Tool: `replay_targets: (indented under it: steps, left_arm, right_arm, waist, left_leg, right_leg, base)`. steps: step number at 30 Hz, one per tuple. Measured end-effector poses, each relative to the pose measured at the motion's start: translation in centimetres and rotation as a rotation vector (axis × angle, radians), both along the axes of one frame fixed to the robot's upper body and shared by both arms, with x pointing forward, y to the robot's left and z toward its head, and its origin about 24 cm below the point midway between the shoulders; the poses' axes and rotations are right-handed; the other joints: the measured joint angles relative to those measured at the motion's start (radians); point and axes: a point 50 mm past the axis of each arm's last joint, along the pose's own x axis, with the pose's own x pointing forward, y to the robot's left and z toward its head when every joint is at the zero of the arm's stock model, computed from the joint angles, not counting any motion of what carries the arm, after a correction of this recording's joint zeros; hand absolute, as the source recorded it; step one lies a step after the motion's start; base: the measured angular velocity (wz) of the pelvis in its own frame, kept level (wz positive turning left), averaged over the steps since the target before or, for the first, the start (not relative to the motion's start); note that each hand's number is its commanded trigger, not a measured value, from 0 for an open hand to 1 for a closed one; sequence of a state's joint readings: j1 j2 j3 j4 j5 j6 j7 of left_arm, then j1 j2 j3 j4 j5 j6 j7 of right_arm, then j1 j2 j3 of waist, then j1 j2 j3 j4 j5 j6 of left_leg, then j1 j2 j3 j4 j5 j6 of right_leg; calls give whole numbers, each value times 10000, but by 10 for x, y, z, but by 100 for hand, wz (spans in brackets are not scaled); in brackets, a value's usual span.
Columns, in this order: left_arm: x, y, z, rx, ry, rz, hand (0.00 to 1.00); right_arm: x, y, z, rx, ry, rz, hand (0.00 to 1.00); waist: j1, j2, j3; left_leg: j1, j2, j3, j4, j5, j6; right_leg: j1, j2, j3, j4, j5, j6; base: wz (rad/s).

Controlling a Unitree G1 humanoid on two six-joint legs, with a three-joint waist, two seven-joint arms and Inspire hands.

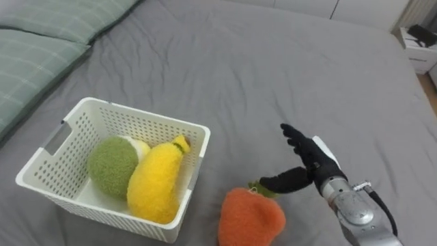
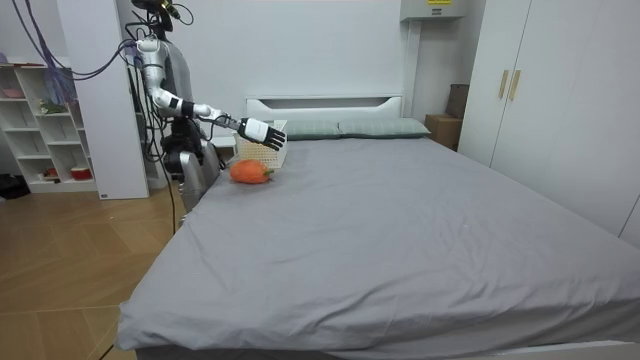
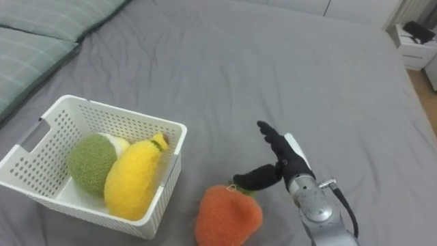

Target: Collect toys from the bed

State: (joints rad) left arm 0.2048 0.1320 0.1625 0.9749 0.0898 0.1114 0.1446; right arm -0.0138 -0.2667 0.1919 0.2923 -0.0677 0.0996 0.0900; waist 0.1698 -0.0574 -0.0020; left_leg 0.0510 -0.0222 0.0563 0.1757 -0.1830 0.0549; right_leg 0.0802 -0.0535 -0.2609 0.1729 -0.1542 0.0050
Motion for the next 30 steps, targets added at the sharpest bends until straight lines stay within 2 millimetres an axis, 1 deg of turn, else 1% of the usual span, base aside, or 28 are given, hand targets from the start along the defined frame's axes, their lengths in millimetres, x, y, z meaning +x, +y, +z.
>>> replay_targets:
  steps: [2, 4, 7, 9, 11, 13, 14, 15, 16, 17, 18, 19, 25, 30]
  left_arm:
    - [3, -1, 0, -46, -124, -24, 0]
    - [5, -2, 1, -73, -209, -121, 0]
    - [5, -4, 0, -103, -174, -252, 0]
    - [8, -5, 0, -129, -228, -307, 0]
    - [12, -8, 0, -188, -296, -365, 0]
    - [11, -8, 0, -187, -238, -477, 0]
    - [12, -9, 0, -204, -235, -538, 0]
    - [12, -10, 0, -222, -234, -539, 0]
    - [11, -10, -1, -238, -203, -532, 0]
    - [9, -10, -1, -233, -158, -518, 0]
    - [9, -10, -1, -232, -137, -514, 0]
    - [8, -10, -1, -234, -111, -515, 0]
    - [6, -10, -1, -222, -6, -481, 0]
    - [4, -10, -2, -217, 51, -465, 0]
  right_arm:
    - [-7, 1, -14, -254, 721, 302, 0]
    - [-12, 3, -24, -465, 1318, 624, 0]
    - [-18, 8, -31, -573, 1863, 1032, 0]
    - [-22, 11, -39, -707, 2299, 1262, 0]
    - [-27, 13, -46, -1029, 2770, 1797, 0]
    - [-31, 18, -50, -1147, 3089, 2157, 0]
    - [-33, 20, -53, -1124, 3309, 2341, 0]
    - [-34, 21, -54, -1122, 3430, 2394, 0]
    - [-37, 21, -58, -1135, 3653, 2415, 21]
    - [-38, 21, -59, -1200, 3740, 2448, 58]
    - [-37, 21, -60, -1244, 3744, 2460, 70]
    - [-36, 21, -60, -1278, 3777, 2452, 100]
    - [-34, 21, -61, -1940, 3721, 2486, 100]
    - [-38, 25, -66, -1983, 3992, 2552, 100]
  waist:
    - [-21, -49, -14]
    - [-5, -110, -9]
    - [-43, -84, 24]
    - [-3, -55, 42]
    - [113, -59, 38]
    - [125, -60, 37]
    - [198, -90, 17]
    - [247, -83, 23]
    - [292, -67, 36]
    - [298, -54, 46]
    - [301, -49, 54]
    - [302, -46, 59]
    - [359, -66, 81]
    - [400, -112, 93]
  left_leg:
    - [56, -5, -6, -44, 1, 0]
    - [58, -6, -6, -60, 1, 0]
    - [28, -10, -34, -64, 0, 1]
    - [-10, -10, -63, -63, 0, 1]
    - [-151, -20, -95, -52, 2, 1]
    - [-245, -35, -178, -29, 2, 2]
    - [-319, -41, -194, -27, 2, 2]
    - [-334, -43, -193, -26, 3, 3]
    - [-338, -47, -200, -13, 3, 3]
    - [-351, -51, -235, 11, 2, 4]
    - [-364, -57, -263, 12, 3, 4]
    - [-386, -58, -283, 14, 3, 5]
    - [-382, -58, -270, -50, 3, 4]
    - [-371, -60, -274, -50, 3, 5]
  right_leg:
    - [34, 37, 0, -18, 0, 2]
    - [25, 40, 2, -20, 1, 3]
    - [11, 37, -25, -42, 5, 8]
    - [-2, 39, -67, -45, 4, 8]
    - [-136, 32, -155, -36, 7, 9]
    - [-199, 27, -187, -36, 7, 9]
    - [-274, 25, -194, -32, 7, 10]
    - [-287, 25, -186, -36, 7, 9]
    - [-289, 21, -186, -40, 6, 10]
    - [-290, 18, -210, -42, 6, 11]
    - [-290, 13, -241, -43, 6, 11]
    - [-297, 9, -270, -43, 5, 12]
    - [-298, 18, -247, -50, 4, 14]
    - [-286, 19, -242, -48, 4, 14]
  base:
    - [0]
    - [0]
    - [1]
    - [5]
    - [2]
    - [7]
    - [5]
    - [0]
    - [4]
    - [7]
    - [9]
    - [7]
    - [1]
    - [0]
